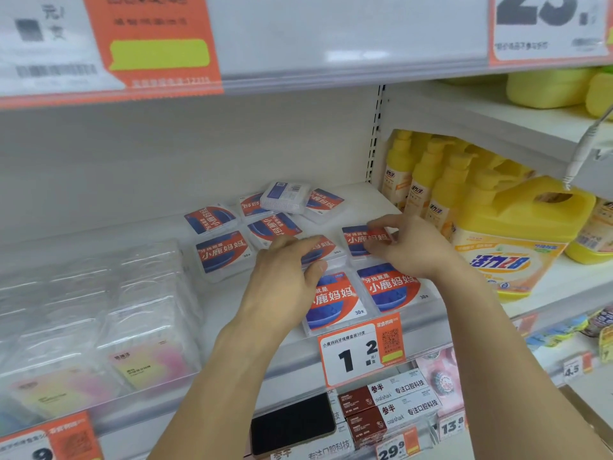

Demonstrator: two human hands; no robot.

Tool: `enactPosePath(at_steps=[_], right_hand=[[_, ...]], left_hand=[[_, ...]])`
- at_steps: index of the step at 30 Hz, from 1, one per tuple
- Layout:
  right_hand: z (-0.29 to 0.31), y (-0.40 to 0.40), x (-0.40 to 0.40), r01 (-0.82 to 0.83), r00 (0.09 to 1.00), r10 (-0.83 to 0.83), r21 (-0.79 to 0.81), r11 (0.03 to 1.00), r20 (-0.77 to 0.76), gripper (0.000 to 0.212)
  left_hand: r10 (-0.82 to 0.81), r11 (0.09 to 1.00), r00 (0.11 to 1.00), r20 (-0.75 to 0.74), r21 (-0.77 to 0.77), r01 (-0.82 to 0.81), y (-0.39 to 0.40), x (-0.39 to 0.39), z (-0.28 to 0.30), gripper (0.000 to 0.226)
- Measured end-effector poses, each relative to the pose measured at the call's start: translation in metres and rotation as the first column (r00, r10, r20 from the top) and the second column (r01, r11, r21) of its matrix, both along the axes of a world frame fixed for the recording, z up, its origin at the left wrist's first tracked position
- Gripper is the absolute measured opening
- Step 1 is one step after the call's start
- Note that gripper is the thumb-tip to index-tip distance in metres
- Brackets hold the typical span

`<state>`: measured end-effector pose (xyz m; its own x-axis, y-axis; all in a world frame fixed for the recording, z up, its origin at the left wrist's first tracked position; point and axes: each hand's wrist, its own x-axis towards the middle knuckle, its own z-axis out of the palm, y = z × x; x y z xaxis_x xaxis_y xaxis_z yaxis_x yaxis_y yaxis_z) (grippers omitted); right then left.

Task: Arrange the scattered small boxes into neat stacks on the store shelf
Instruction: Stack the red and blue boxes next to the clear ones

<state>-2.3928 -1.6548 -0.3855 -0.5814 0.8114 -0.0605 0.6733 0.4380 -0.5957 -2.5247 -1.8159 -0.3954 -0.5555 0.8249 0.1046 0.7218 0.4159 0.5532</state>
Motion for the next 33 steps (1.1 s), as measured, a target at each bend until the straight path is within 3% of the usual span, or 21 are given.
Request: enactPosePath(at_steps=[9,18,33], right_hand=[[0.000,0.001,0.006,-0.035,0.999,0.035,-0.015,0.999,-0.006,0.042],[0.004,-0.004,0.005,-0.059,0.998,0.059,-0.029,0.998,-0.008,0.043],[0.010,-0.003,0.018,-0.096,0.995,0.099,-0.116,0.989,0.020,0.047]], left_hand=[[0.004,0.999,0.996,0.091,-0.034,-0.001,0.007,-0.005,0.003,0.047],[0.002,0.993,0.999,0.051,-0.118,0.004,0.004,-0.004,0.007,0.041],[-0.037,0.997,0.999,0.029,-0.061,0.039,0.000,0.001,0.003,0.044]])
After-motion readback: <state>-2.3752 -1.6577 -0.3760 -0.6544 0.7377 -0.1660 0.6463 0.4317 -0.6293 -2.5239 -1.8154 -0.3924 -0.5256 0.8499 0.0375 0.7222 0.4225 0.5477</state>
